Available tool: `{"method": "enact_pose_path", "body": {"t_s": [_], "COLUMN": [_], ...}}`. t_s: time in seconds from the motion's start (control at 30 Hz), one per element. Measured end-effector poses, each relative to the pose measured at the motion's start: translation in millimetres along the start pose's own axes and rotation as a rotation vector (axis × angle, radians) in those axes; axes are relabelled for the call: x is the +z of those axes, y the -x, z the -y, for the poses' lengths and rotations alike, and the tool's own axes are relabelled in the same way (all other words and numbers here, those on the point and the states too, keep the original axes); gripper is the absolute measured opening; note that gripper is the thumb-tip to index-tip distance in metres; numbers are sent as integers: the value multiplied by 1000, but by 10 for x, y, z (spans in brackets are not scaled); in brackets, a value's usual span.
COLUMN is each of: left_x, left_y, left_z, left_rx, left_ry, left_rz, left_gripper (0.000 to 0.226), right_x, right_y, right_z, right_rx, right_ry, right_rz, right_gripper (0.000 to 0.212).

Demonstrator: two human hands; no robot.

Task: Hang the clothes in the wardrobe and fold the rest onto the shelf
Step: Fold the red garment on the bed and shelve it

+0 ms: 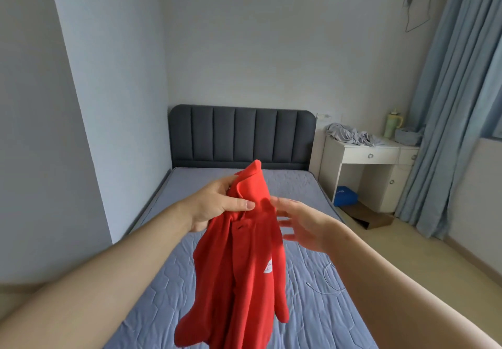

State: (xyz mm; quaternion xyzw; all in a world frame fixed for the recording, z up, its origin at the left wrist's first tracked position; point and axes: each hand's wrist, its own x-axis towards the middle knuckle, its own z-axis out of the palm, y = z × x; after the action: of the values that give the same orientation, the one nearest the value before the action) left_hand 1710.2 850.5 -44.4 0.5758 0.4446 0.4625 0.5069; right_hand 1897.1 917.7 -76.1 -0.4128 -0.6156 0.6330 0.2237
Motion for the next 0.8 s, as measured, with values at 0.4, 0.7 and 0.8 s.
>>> {"method": "enact_pose_path", "body": {"t_s": [0.4, 0.7, 0.8], "left_x": [-235, 48, 259], "left_y": [475, 1115, 1363], "left_z": [113, 207, 232], "left_rx": [18, -6, -41], "left_ry": [-220, -439, -425], "left_rz": [-49, -220, -166], "left_gripper": [39, 32, 31], "right_x": [574, 609, 589], "right_y": [206, 796, 1059], "right_z": [-380, -456, -593], "right_rx": [-92, -331, -286], "right_ry": [-229, -102, -102], "right_rz": [24, 6, 52], "right_gripper": [41, 31, 28]}}
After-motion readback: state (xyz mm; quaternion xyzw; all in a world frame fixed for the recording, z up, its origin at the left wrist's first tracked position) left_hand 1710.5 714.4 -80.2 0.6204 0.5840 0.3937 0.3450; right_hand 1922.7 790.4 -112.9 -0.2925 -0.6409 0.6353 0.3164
